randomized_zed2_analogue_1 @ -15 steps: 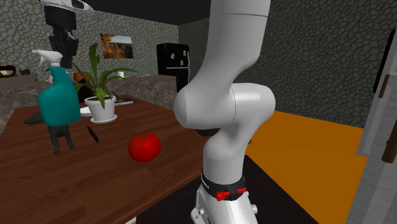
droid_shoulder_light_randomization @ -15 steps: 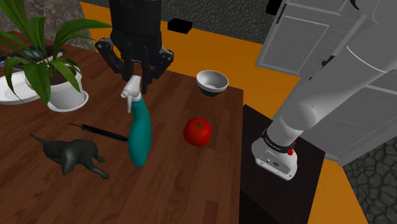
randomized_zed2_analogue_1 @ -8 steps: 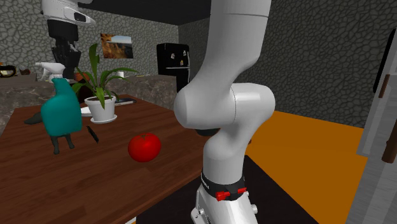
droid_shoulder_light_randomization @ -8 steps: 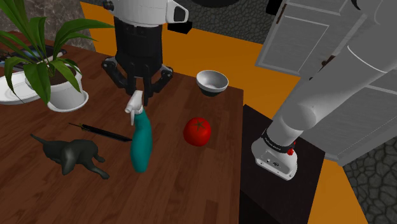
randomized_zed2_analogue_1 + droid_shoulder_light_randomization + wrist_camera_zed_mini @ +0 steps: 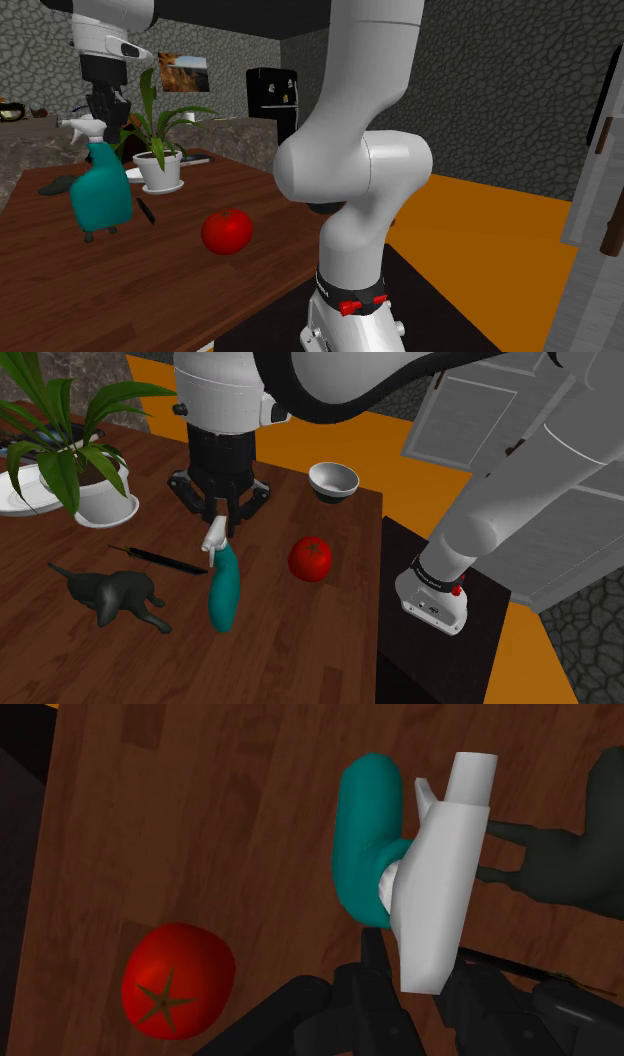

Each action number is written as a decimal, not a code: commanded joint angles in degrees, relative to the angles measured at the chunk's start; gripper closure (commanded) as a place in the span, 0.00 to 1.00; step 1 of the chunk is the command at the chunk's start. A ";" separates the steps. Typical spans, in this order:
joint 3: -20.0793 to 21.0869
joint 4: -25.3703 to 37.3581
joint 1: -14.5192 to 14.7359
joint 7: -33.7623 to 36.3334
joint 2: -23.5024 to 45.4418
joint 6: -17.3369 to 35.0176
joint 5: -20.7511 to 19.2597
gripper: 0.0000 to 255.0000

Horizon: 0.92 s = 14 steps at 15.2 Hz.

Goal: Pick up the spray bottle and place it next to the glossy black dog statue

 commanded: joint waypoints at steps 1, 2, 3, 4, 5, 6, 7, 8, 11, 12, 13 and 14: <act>0.22 -1.51 0.04 -0.09 0.20 1.70 -0.01 1.00; 0.38 -2.14 0.04 -0.05 0.41 2.49 -0.10 1.00; 0.54 -2.76 0.04 0.01 0.64 3.28 -0.21 1.00; 0.71 -3.36 0.04 0.07 0.89 4.07 -0.33 1.00; 0.88 -3.96 0.03 0.15 1.15 4.86 -0.48 1.00; 1.06 -4.54 0.01 0.25 1.44 5.66 -0.64 1.00; 1.24 -5.11 -0.01 0.36 1.75 6.46 -0.82 1.00; 1.43 -5.67 -0.03 0.48 2.08 7.26 -1.02 1.00; 2.01 -7.28 -0.11 0.95 3.20 9.69 -1.77 1.00; 2.20 -7.79 -0.14 1.14 3.62 10.50 -2.07 1.00; 2.40 -8.29 -0.18 1.35 4.06 11.31 -2.39 1.00; 2.60 -8.78 -0.22 1.58 4.52 12.13 -2.75 1.00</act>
